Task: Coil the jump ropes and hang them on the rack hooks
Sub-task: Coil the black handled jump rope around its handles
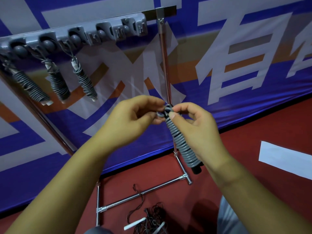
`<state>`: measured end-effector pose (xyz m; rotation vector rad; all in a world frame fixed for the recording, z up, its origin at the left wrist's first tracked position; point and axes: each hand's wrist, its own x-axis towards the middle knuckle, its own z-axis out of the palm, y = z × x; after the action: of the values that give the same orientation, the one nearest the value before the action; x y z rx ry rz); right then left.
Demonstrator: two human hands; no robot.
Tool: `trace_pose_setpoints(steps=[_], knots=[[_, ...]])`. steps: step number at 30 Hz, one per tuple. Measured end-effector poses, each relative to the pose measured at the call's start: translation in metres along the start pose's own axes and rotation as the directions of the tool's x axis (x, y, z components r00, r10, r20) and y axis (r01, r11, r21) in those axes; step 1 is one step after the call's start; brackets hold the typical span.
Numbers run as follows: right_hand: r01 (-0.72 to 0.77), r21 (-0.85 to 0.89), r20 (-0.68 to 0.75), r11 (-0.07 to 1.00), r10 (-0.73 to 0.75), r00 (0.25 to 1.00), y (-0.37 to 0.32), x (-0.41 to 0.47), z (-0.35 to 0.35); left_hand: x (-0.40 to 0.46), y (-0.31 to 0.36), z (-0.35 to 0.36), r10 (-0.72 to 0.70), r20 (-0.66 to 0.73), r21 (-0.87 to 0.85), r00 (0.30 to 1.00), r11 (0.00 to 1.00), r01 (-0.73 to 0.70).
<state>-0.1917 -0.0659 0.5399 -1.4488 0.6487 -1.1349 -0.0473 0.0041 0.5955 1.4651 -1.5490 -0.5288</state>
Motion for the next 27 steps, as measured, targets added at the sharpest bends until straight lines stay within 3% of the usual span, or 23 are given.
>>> trace_pose_setpoints(steps=[4,8,16,19,23,27], knots=[[-0.031,0.050,0.016,0.998,0.030,0.999,-0.002,0.001,-0.002,0.000,-0.001,-0.002,-0.044,0.007,-0.138,0.999,0.989,0.045],[-0.043,0.071,0.029,0.997,0.041,0.999,0.000,-0.003,-0.001,-0.005,-0.005,0.006,-0.001,-0.055,-0.101,0.998,0.995,-0.004],[-0.095,0.108,0.037,0.990,0.092,0.995,-0.003,-0.002,-0.002,-0.004,-0.011,0.010,0.204,-0.106,0.182,0.973,0.966,-0.182],[-0.129,0.111,0.072,0.985,0.121,0.990,-0.004,-0.003,-0.004,-0.004,-0.017,0.009,0.189,-0.054,0.287,0.980,0.943,-0.166],[-0.185,0.178,0.104,0.967,0.168,0.980,-0.003,-0.006,0.002,-0.003,-0.017,0.007,0.367,0.056,0.493,0.929,0.798,-0.345],[-0.116,0.118,0.041,0.986,0.112,0.993,0.000,-0.003,0.005,-0.007,-0.019,0.009,0.360,0.104,0.476,0.927,0.801,-0.364]])
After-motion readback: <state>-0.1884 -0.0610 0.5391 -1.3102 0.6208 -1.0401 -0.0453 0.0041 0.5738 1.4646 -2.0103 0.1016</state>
